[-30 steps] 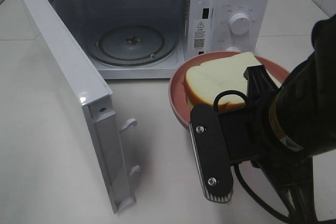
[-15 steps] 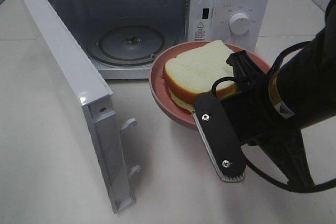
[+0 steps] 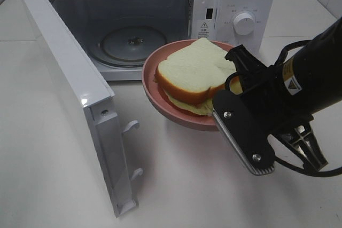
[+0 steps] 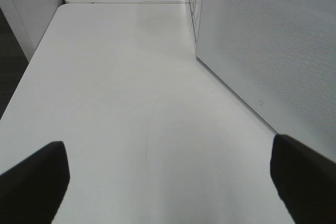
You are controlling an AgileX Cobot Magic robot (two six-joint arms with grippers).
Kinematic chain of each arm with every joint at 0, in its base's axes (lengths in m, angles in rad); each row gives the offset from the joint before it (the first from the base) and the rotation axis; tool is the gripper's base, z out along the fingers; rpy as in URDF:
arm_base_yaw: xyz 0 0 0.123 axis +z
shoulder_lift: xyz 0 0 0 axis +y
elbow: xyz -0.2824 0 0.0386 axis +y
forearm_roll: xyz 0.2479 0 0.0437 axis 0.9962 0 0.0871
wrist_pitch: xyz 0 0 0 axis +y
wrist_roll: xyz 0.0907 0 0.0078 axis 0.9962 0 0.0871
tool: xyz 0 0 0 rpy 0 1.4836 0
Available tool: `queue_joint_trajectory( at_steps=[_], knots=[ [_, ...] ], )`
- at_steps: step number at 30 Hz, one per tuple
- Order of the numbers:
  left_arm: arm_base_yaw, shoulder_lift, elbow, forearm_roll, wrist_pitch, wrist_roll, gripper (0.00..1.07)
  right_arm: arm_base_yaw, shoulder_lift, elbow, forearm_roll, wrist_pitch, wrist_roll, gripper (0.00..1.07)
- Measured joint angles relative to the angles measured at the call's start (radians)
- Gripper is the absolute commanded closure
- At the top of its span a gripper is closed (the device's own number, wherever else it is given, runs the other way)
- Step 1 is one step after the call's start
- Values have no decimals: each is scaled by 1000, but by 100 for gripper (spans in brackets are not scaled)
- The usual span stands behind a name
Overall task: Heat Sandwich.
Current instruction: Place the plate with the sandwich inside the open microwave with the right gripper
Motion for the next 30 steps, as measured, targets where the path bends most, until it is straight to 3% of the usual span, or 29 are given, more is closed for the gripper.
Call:
queue_joint_trajectory(
  at_steps=[12,19,30],
  knots=[
    [0,0,0,0,0,0,9,-68,1,3,164,-5,-358,107],
    [0,0,0,0,0,0,9,-68,22,-4,173,-5,-388,107],
    [0,0,0,0,0,0,9,-68,131,-109,195,-24,-391,107]
  ],
)
